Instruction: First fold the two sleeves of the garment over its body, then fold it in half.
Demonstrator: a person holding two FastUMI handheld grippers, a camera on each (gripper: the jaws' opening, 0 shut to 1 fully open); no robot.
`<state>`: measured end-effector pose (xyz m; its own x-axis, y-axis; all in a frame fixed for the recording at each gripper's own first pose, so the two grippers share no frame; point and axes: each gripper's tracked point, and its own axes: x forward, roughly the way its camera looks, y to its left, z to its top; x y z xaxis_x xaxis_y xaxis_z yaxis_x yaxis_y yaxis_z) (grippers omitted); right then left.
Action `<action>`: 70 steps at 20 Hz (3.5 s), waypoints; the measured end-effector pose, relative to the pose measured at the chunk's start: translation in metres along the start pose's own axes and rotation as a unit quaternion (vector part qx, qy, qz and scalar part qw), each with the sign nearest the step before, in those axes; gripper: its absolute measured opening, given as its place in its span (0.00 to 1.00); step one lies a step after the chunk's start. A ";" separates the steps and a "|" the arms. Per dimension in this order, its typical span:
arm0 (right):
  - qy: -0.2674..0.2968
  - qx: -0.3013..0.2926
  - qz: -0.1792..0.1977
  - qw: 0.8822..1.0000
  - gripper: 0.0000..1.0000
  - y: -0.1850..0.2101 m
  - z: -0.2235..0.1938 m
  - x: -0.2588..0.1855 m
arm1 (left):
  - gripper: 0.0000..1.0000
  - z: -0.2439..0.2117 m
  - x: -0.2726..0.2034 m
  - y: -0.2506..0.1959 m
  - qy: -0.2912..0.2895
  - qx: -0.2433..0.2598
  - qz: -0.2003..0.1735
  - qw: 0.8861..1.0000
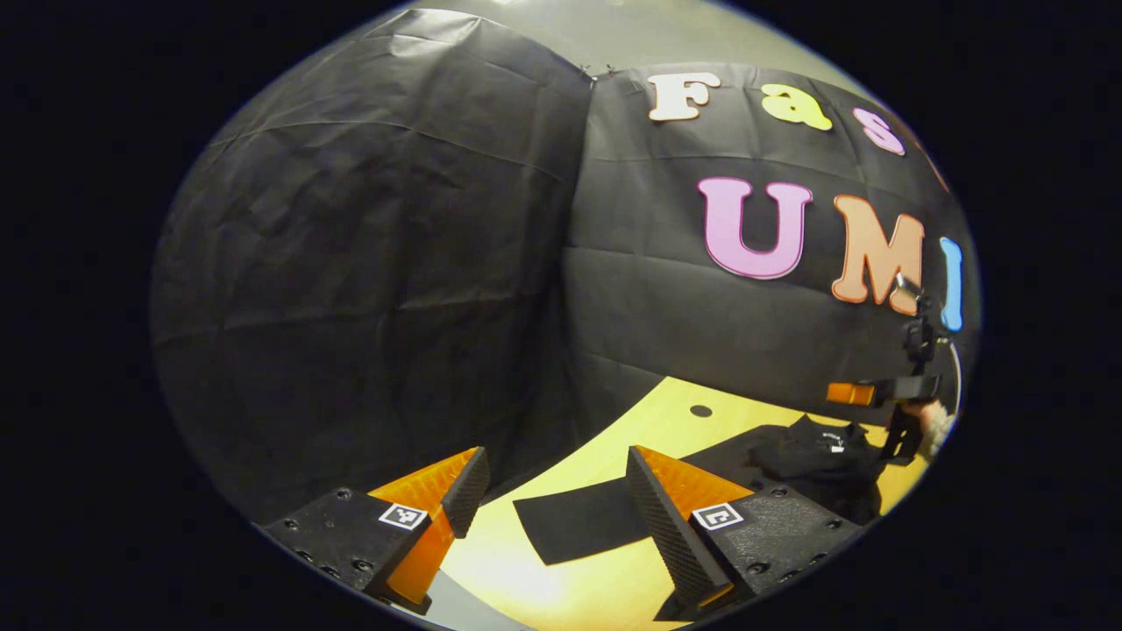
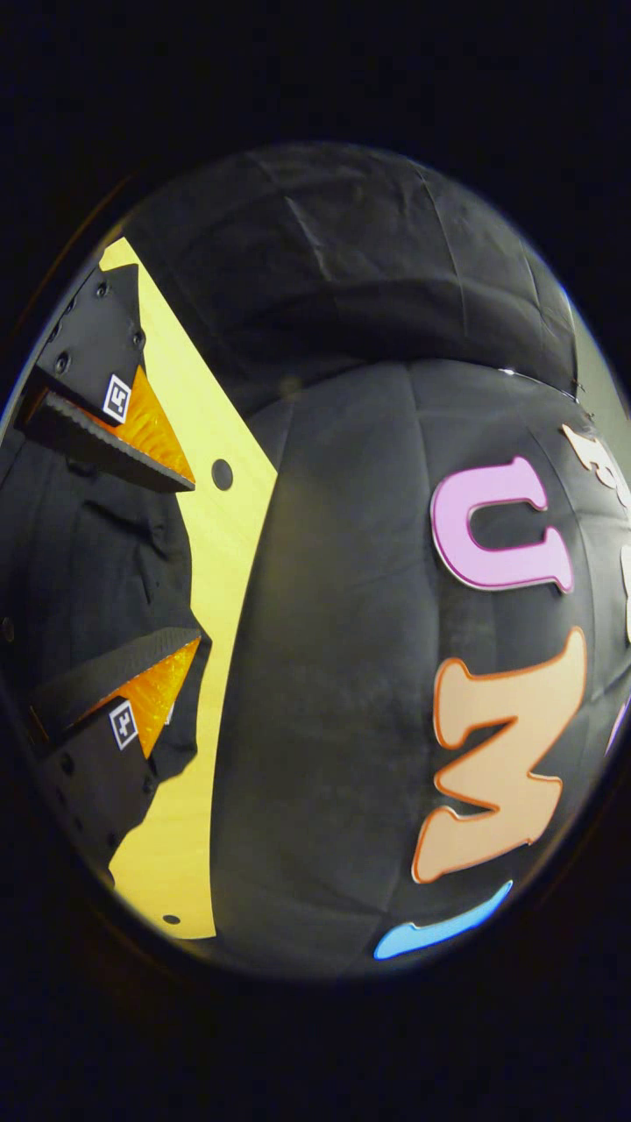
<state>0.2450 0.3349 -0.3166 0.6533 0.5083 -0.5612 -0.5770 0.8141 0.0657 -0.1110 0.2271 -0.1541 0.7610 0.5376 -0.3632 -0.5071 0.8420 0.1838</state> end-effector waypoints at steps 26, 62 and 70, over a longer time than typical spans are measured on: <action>-0.145 0.102 -0.300 0.937 0.97 -0.204 -0.034 -0.320 | 0.94 -0.205 0.087 -0.007 0.179 0.064 -0.016 0.982; -0.106 0.138 -0.318 0.932 0.98 -0.215 -0.104 -0.366 | 0.00 -0.099 0.123 -0.060 0.119 0.073 -0.109 0.984; -0.103 0.175 -0.325 0.924 0.96 -0.236 -0.125 -0.386 | 0.00 -0.014 0.124 -0.152 0.058 0.034 -0.176 0.982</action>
<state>0.0675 -0.0882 -0.2182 0.9059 -0.1075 -0.4096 0.1407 0.9887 0.0518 0.0554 0.1651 -0.2396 0.8309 0.2077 -0.5162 -0.1900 0.9779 0.0876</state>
